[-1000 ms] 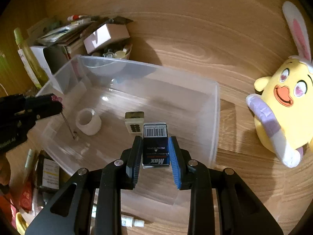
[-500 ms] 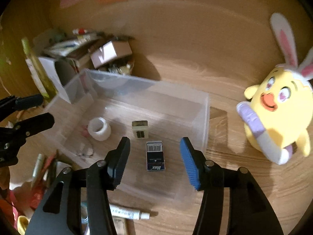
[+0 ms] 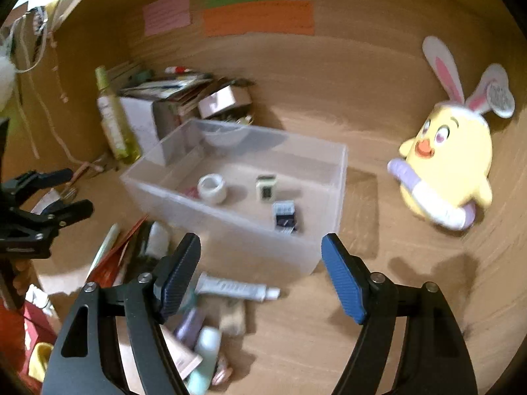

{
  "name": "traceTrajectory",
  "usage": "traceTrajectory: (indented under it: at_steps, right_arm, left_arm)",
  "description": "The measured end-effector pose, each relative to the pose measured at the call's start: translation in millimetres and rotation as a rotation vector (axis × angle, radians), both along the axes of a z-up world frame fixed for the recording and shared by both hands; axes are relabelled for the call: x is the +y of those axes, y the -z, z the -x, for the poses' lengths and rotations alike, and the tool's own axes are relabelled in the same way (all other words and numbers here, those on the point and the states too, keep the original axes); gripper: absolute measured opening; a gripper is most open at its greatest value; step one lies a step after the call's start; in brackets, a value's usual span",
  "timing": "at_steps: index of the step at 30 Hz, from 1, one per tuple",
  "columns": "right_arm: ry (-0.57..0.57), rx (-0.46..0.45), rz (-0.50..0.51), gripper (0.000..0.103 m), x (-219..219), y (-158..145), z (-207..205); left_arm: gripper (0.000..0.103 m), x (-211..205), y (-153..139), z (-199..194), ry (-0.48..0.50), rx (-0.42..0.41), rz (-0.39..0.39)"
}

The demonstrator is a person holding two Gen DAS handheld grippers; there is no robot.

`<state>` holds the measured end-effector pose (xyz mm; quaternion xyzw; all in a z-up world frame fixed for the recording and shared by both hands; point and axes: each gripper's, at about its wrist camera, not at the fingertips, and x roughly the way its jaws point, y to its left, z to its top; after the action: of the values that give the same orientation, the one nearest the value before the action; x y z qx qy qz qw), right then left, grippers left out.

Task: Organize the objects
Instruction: 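Open the right tool to drop the Max box in the clear box, then grasp the pale green tube with the left tool while the right tool grasps the beige block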

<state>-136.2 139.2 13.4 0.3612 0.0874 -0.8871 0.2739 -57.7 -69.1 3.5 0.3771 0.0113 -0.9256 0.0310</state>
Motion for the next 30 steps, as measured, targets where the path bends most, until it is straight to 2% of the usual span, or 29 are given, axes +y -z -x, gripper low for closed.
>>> traceTrajectory:
  at_steps: [6,11,13,15,20,23,26,30]
  right_arm:
    - [-0.019,-0.024,-0.008,0.073,3,28,-30]
    - [0.012,-0.073,-0.022,0.073,9,53,-26]
    - [0.027,-0.1,-0.028,0.073,14,62,-21]
    - [0.043,-0.123,-0.029,0.073,18,68,-13]
    - [0.044,-0.162,-0.026,0.072,23,80,-2]
    - [0.018,-0.183,-0.027,0.066,17,83,4]
    - [-0.013,-0.195,-0.042,0.059,9,87,8]
    - [-0.056,-0.198,-0.075,0.056,-3,89,12]
  left_arm:
    - [0.096,-3,31,-22,-0.025,-0.048,-0.01]
    - [0.095,-19,49,-32,-0.084,-0.072,-0.072]
    - [0.084,-25,55,-34,-0.101,-0.085,-0.084]
    - [0.078,-30,61,-31,-0.107,-0.113,-0.101]
    - [0.076,-32,70,-19,-0.089,-0.15,-0.157]
    - [0.074,-27,71,-13,-0.076,-0.139,-0.128]
    - [0.061,-25,71,-8,-0.063,-0.136,-0.12]
    - [0.038,-22,71,-7,-0.053,-0.131,-0.103]
